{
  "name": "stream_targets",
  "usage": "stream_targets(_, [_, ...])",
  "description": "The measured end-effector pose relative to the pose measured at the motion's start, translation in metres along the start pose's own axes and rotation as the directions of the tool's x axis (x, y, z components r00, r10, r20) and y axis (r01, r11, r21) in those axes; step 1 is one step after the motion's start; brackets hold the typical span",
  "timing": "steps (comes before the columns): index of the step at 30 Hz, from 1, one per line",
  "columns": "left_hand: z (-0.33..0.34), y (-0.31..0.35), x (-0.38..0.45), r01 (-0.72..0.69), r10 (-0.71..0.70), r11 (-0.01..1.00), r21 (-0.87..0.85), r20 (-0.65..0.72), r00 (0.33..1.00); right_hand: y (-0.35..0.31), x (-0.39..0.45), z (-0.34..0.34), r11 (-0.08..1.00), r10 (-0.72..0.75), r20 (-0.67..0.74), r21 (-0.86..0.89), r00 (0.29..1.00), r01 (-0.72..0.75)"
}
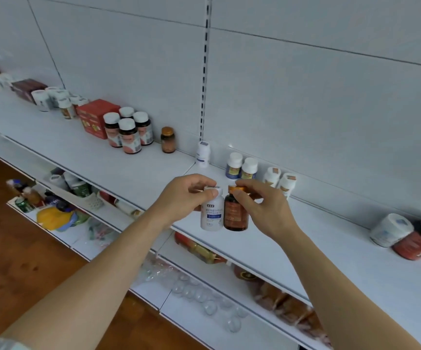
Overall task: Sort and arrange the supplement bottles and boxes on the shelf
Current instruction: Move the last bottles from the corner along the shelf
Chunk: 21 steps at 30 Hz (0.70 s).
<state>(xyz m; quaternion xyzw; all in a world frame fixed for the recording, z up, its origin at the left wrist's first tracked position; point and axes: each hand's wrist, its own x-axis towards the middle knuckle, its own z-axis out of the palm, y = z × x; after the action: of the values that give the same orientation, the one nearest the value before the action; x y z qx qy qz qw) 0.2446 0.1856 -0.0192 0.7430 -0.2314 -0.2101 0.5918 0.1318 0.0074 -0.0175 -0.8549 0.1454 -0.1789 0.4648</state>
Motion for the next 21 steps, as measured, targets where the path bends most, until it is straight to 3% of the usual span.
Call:
stream_targets(10, [-0.059, -0.022, 0.035, -0.003, 0.002, 1.0, 0.029, 0.033, 0.999, -0.016, 0.036, 0.053, 0.999, 0.037, -0.008, -0.001, 0.999, -0.037])
stream_targets(21, [-0.083, -0.018, 0.126, -0.031, 0.022, 0.992, 0.123, 0.075, 0.997, 0.008, 0.112, 0.066, 0.996, 0.011, -0.004, -0.092, 1.0, -0.011])
